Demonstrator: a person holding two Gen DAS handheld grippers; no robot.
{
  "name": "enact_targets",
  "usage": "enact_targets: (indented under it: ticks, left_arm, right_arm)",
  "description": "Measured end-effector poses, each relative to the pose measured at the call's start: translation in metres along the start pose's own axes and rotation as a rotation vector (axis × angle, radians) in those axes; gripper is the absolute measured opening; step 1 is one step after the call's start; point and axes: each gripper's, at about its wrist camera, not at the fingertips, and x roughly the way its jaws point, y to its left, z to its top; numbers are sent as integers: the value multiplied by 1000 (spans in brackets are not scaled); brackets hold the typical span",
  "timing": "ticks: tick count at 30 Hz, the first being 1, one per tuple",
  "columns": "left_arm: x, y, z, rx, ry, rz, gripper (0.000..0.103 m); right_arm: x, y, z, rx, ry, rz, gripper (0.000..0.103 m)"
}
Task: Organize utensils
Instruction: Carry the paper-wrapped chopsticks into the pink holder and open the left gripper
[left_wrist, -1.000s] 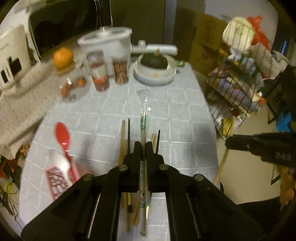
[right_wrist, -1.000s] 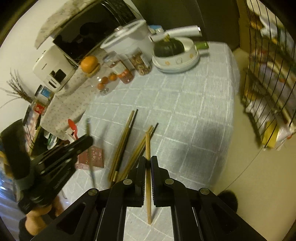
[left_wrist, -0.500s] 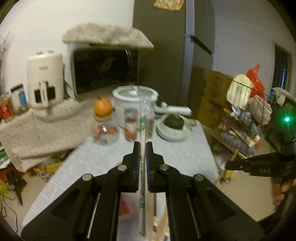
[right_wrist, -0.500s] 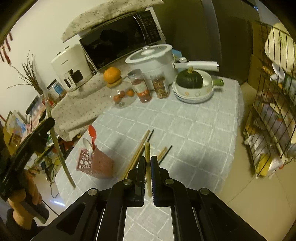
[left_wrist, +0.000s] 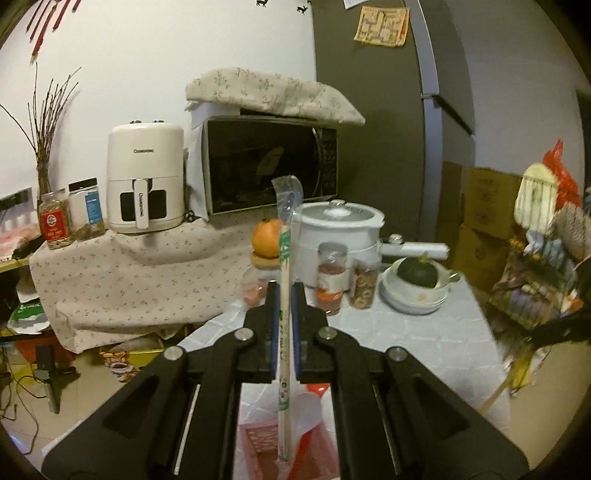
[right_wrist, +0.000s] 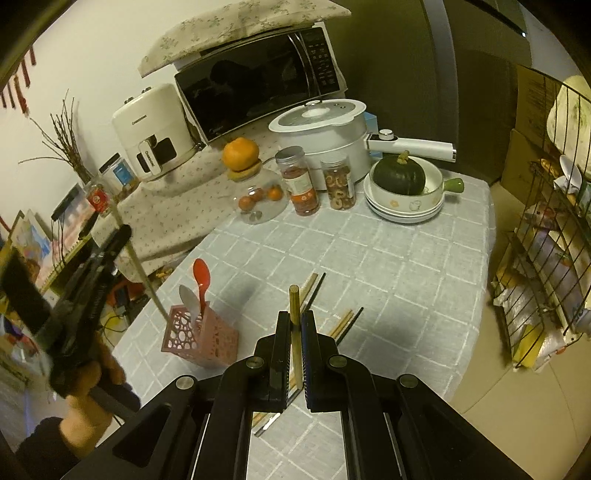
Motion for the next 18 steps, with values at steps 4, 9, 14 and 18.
enact_targets:
  ticks: [4,9,14,18]
  left_arm:
    - [8,2,-11,-1,24,26,6]
    - [10,6,-13,-21,58,33,18]
    - [4,7,-8,-52,122,-3,46]
    - [-8,14,0,-109,209,-48,49]
  right_arm:
    - [3,6,1,-6,2,-1,5]
    - [2,13,2,-12,-3,9,5]
    - [-5,20,7,-25,-24,28,5]
    - [-14,27,12,-23,-45,61,5]
